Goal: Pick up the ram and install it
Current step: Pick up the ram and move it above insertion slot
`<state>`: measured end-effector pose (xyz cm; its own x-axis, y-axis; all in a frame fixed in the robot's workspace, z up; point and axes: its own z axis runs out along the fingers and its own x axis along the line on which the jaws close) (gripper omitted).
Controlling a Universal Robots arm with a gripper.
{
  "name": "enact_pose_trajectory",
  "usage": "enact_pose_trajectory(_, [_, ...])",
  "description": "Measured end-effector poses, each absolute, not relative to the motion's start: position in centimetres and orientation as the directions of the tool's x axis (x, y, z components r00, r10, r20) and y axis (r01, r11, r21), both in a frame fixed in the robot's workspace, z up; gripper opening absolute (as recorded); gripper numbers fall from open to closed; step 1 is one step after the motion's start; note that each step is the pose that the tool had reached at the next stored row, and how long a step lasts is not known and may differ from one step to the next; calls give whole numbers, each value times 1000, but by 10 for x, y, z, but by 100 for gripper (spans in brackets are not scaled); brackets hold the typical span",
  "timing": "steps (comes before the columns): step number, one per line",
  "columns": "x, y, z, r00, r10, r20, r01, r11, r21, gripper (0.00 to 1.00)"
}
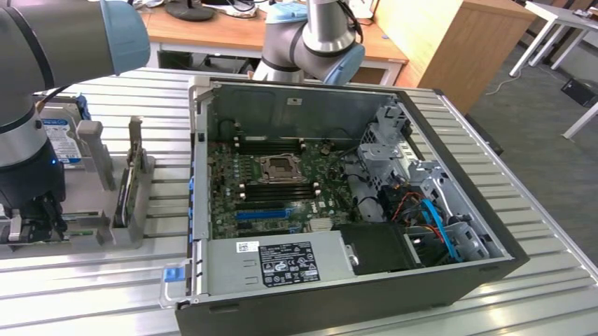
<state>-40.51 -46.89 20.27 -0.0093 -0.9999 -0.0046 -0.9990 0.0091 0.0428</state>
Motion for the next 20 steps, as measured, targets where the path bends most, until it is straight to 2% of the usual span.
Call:
enact_pose_trajectory(5, [-405,-469,203,-9,-1000,-5,-999,9,43,20])
enact_pose_trajectory(6, [-405,-469,203,-9,-1000,-5,-999,9,43,13])
enact_pose_trajectory(7, [-405,-469,203,-9,-1000,-5,-999,9,43,11])
enact_pose_trajectory(20, [-405,-469,203,-9,-1000,-5,-999,9,43,11])
